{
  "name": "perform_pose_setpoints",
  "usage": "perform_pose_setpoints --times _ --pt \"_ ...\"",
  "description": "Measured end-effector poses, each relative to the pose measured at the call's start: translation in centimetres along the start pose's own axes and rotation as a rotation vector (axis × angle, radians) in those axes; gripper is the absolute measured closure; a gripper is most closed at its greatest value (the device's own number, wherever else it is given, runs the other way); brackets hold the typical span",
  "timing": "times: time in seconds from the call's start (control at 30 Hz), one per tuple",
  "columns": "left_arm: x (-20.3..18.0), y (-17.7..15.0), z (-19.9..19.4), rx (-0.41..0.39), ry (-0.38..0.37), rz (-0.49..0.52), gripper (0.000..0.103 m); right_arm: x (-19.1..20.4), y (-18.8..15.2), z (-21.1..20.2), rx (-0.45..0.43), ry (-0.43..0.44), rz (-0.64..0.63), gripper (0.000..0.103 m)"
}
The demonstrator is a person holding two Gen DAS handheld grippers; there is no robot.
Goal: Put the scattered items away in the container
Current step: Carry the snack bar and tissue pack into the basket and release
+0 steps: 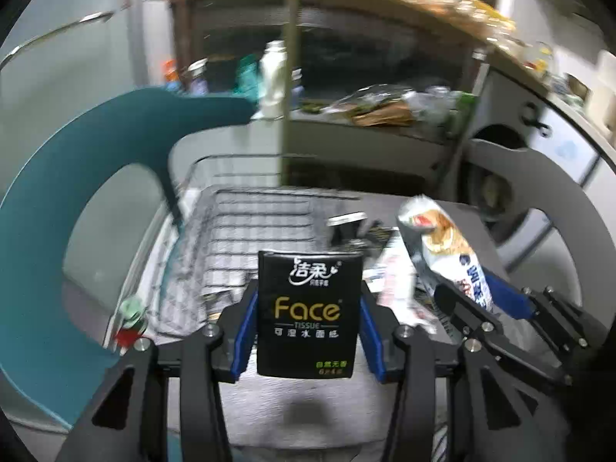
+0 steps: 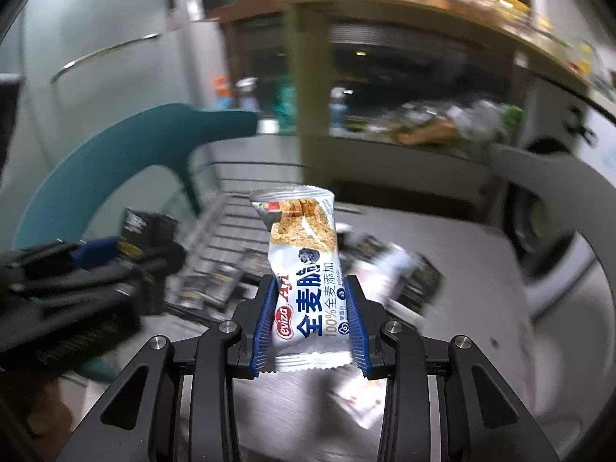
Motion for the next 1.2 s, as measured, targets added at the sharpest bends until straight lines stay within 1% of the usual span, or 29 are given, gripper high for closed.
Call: perform_pose_setpoints --times 0.1,0.23,0.4,0.6,0.67,0.7,0.73,0.97,1.1,1.2 --pt "2.7 0.2 0.7 0.029 0.035 -0.072 0.051 2.5 1.1 1.9 0.017 0.036 -0.041 0.067" --pt "4.4 0.3 1.7 0.048 0.08 -0.1 0.051 4.2 1.4 4.2 0.057 0.06 -0.062 0.067" --pt "5.5 0.2 3.2 0.085 0.093 -0.123 0.051 4.5 1.0 6.3 0.102 0.08 -0.062 0.067" --pt "5.7 0.1 3.7 0.094 0.117 -0.13 0.05 4.1 0.8 7.0 0.104 0.072 -0.075 0.067" --pt "5.8 0.1 3.6 0.091 0.116 -0.131 0.044 4.1 0.8 7.2 0.104 0.069 -0.078 0.066" --pt "5.9 0.1 3.5 0.086 0.118 -0.13 0.04 4.2 0.7 7.3 0.106 0.07 -0.079 0.066" --pt "5.9 0.1 3.4 0.081 0.12 -0.129 0.039 4.1 0.7 7.2 0.106 0.072 -0.081 0.066" --pt "5.4 0.0 2.6 0.062 0.091 -0.124 0.039 3.0 0.3 6.2 0.095 0.083 -0.062 0.065" --pt "4.0 -0.4 1.9 0.053 0.058 -0.107 0.039 1.1 -0.6 4.7 0.081 0.069 -0.034 0.065" --pt "2.1 -1.4 1.2 0.05 0.031 -0.088 0.039 -1.0 -1.9 3.6 0.081 0.059 -0.002 0.065"
Point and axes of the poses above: each gripper's, at about its wrist camera, not at the fingertips, and z roughly the way its jaws point, x to its left, y to its top, the point moved 2 cm from there along z, roughly the way its jaws point, and after that the axes turned 1 degree about -y, right-handed, at the moved point
